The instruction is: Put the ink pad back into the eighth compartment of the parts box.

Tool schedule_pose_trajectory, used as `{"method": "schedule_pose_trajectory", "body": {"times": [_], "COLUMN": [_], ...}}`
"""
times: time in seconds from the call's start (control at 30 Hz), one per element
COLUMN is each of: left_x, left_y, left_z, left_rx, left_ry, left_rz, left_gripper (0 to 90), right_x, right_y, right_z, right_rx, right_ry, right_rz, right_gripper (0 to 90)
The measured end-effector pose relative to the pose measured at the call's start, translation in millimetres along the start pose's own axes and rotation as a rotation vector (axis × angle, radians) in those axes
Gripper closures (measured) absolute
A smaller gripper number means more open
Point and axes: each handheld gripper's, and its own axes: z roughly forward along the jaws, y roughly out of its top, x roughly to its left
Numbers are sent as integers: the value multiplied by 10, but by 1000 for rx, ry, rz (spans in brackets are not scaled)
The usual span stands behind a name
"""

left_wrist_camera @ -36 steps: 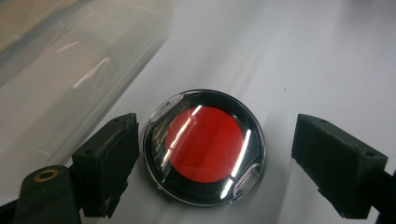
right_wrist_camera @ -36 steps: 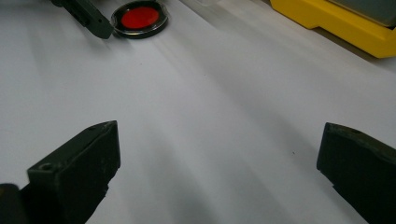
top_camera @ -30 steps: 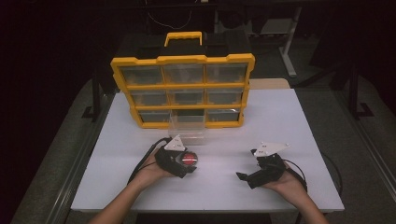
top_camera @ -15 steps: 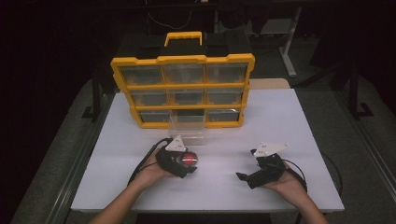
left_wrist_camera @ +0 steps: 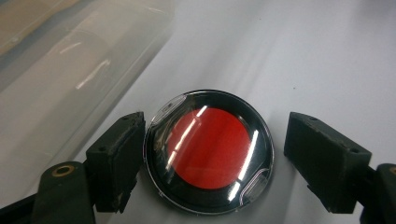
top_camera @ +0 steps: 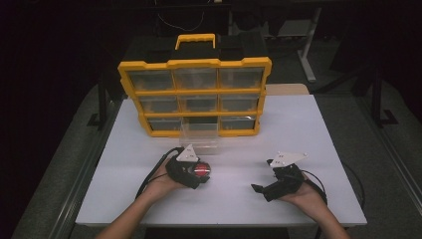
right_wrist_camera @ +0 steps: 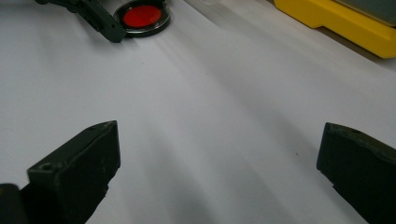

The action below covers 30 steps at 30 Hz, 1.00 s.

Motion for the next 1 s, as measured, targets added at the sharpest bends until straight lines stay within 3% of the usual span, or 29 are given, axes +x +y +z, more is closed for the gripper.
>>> {"method": "schedule_pose_trajectory", "body": {"times": [1.0], "left_x": [8], "left_y": [-5], "left_z": [-18], "left_rx": [-5], "left_ry": [19], "left_rz": [-15], "left_gripper": [290], "right_x": [-1], "right_y": [0], "right_z": [15], "right_rx": [7], "right_ry": [0], "right_rz": [-6], "right_gripper": [0]}}
